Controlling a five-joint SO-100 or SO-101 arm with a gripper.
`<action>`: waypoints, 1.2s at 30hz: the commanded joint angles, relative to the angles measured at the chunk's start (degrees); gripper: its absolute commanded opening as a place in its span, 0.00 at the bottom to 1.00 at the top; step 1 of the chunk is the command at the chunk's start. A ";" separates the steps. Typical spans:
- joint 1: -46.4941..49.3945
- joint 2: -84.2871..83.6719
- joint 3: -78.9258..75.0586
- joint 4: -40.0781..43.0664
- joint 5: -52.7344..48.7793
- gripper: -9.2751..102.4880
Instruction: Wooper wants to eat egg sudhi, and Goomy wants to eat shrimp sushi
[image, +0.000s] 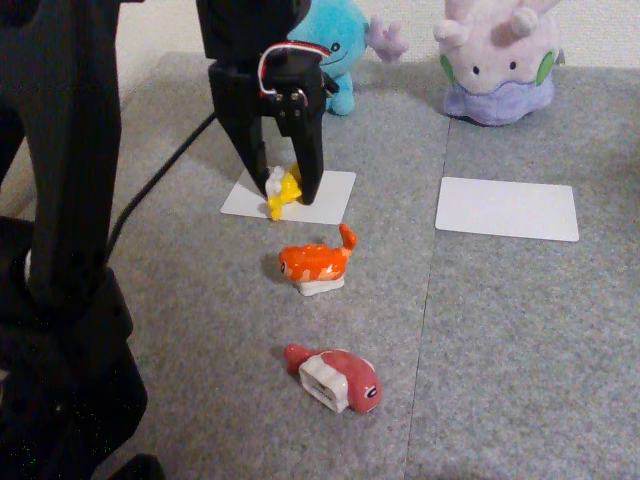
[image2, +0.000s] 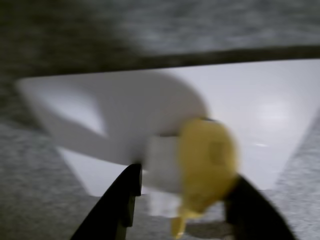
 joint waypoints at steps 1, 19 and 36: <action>0.53 1.05 -0.62 -0.62 -1.58 0.35; -2.90 33.66 -0.62 13.36 -6.33 0.51; -6.24 71.54 0.26 17.67 -23.12 0.50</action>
